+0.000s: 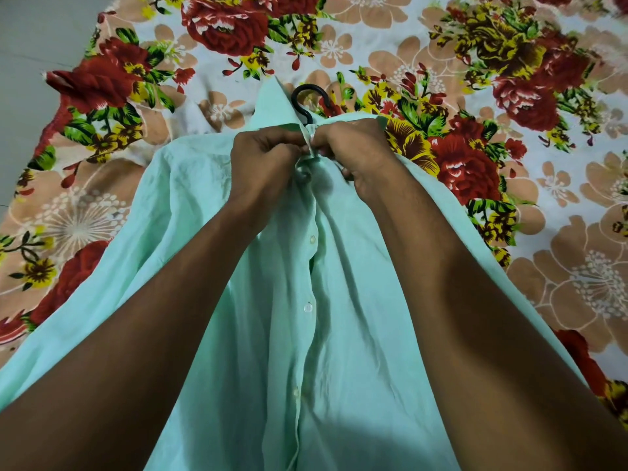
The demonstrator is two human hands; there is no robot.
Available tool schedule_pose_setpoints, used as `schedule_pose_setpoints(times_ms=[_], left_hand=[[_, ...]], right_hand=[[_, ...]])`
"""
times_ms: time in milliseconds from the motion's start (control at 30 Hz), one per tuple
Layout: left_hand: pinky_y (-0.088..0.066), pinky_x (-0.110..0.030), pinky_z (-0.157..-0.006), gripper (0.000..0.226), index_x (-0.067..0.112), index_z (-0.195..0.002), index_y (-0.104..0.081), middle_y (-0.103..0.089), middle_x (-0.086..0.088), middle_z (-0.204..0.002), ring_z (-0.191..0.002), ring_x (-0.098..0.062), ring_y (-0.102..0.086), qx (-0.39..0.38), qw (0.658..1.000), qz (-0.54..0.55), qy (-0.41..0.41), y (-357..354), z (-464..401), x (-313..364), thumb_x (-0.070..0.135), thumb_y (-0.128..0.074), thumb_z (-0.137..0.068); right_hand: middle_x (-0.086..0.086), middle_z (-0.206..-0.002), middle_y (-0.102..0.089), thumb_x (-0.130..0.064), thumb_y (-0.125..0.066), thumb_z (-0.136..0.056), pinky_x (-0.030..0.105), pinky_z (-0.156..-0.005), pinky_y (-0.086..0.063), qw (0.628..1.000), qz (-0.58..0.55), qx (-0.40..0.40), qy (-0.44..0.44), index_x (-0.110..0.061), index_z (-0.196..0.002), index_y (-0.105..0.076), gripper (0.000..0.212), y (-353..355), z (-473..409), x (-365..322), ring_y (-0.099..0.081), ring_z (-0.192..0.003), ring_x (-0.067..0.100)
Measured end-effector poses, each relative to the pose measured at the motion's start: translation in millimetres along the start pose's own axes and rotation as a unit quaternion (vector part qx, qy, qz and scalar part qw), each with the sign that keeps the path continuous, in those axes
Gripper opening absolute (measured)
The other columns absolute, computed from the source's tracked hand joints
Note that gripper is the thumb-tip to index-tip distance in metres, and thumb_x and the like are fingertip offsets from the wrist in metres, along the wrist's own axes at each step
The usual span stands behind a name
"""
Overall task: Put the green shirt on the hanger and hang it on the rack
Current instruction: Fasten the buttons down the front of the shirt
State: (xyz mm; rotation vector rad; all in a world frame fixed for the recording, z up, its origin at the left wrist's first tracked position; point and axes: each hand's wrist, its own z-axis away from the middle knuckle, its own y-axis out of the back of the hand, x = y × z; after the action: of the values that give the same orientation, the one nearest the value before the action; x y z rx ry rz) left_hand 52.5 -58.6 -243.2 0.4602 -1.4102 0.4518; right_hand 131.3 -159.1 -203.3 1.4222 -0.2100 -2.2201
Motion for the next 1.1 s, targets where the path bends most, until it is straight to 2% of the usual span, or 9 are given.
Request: schedule_pose_setpoints(times_ms=[133, 267, 333, 433, 667, 767, 867, 967, 1100], left_hand=[[-0.047, -0.020, -0.051, 0.025, 0.017, -0.078, -0.081, -0.071, 0.006, -0.058, -0.049, -0.005, -0.056, -0.008, 1.000, -0.014, 0.022, 6, -5, 3, -0.001, -0.066, -0.086], [-0.049, -0.023, -0.048, 0.008, 0.010, -0.081, -0.080, -0.067, 0.005, -0.053, -0.044, -0.008, -0.052, -0.013, 0.997, -0.037, 0.063, 9, -15, 6, 0.008, -0.076, -0.087], [-0.049, -0.024, -0.048, 0.005, 0.009, -0.079, -0.080, -0.070, 0.000, -0.058, -0.046, -0.012, -0.054, -0.021, 0.996, -0.040, 0.080, 9, -19, 7, 0.010, -0.079, -0.085], [-0.050, -0.024, -0.046, 0.003, 0.009, -0.079, -0.081, -0.073, -0.010, -0.068, -0.046, -0.015, -0.054, -0.030, 0.993, -0.051, 0.106, 9, -24, 6, 0.010, -0.082, -0.081], [-0.051, -0.024, -0.051, 0.011, 0.012, -0.076, -0.079, -0.077, -0.014, -0.079, -0.058, -0.019, -0.061, -0.044, 0.988, -0.068, 0.128, 9, -31, 5, 0.011, -0.079, -0.086], [-0.051, -0.023, -0.051, 0.019, 0.015, -0.069, -0.076, -0.074, -0.015, -0.078, -0.059, -0.020, -0.060, -0.045, 0.987, -0.067, 0.142, 6, -32, 3, 0.010, -0.078, -0.087], [-0.050, -0.021, -0.050, 0.014, 0.012, -0.072, -0.077, -0.072, -0.016, -0.079, -0.052, -0.018, -0.056, -0.049, 0.984, -0.065, 0.160, 4, -34, 5, 0.009, -0.078, -0.086], [-0.049, -0.021, -0.049, 0.005, 0.006, -0.083, -0.078, -0.072, -0.008, -0.074, -0.048, -0.015, -0.054, -0.050, 0.979, -0.067, 0.186, 5, -35, 12, 0.010, -0.078, -0.086], [-0.046, -0.021, -0.047, 0.020, -0.006, -0.100, -0.076, -0.073, -0.010, -0.078, -0.048, -0.016, -0.052, -0.047, 0.973, -0.083, 0.212, 3, -41, 17, 0.009, -0.078, -0.085]], right_hand=[[0.006, -0.071, -0.055, -0.007, -0.072, -0.072, 0.018, -0.043, -0.027, 1.000, 0.011, 0.002, 0.004, -0.013, -0.080, -0.059, 0.017, 1, -3, -1, -0.039, -0.054, 0.016], [0.026, -0.092, -0.074, 0.000, -0.074, -0.076, 0.030, -0.061, -0.047, 0.999, 0.008, -0.015, 0.041, 0.011, -0.096, -0.072, 0.023, 2, -7, 6, -0.054, -0.071, 0.017], [0.024, -0.098, -0.076, -0.001, -0.074, -0.082, 0.028, -0.069, -0.053, 0.997, 0.012, -0.022, 0.077, 0.008, -0.099, -0.076, 0.020, 4, -7, 12, -0.061, -0.075, 0.014], [0.000, -0.085, -0.078, -0.013, -0.079, -0.086, 0.021, -0.075, -0.059, 0.989, 0.047, -0.052, 0.128, -0.008, -0.094, -0.081, 0.009, 11, -4, 18, -0.071, -0.080, 0.009], [0.002, -0.091, -0.079, -0.019, -0.081, -0.087, 0.031, -0.087, -0.062, 0.975, 0.093, -0.019, 0.203, -0.009, -0.100, -0.082, 0.016, 6, -6, 29, -0.075, -0.088, 0.013], [0.002, -0.071, -0.072, -0.018, -0.076, -0.085, 0.036, -0.073, -0.059, 0.987, 0.046, 0.013, 0.151, -0.005, -0.080, -0.077, 0.014, -2, -5, 31, -0.066, -0.069, 0.018], [0.025, -0.062, -0.057, -0.025, -0.066, -0.078, 0.050, -0.060, -0.056, 0.989, 0.032, 0.069, 0.129, 0.004, -0.070, -0.062, 0.031, -13, -4, 32, -0.048, -0.057, 0.024], [0.023, -0.065, -0.065, -0.027, -0.064, -0.079, 0.058, -0.062, -0.057, 0.985, 0.041, 0.091, 0.143, 0.000, -0.067, -0.063, 0.030, -18, 2, 30, -0.060, -0.057, 0.031], [0.012, -0.059, -0.069, -0.029, -0.077, -0.084, 0.052, -0.060, -0.062, 0.987, 0.058, 0.085, 0.126, -0.012, -0.058, -0.063, 0.034, -10, -1, 29, -0.068, -0.054, 0.031]])
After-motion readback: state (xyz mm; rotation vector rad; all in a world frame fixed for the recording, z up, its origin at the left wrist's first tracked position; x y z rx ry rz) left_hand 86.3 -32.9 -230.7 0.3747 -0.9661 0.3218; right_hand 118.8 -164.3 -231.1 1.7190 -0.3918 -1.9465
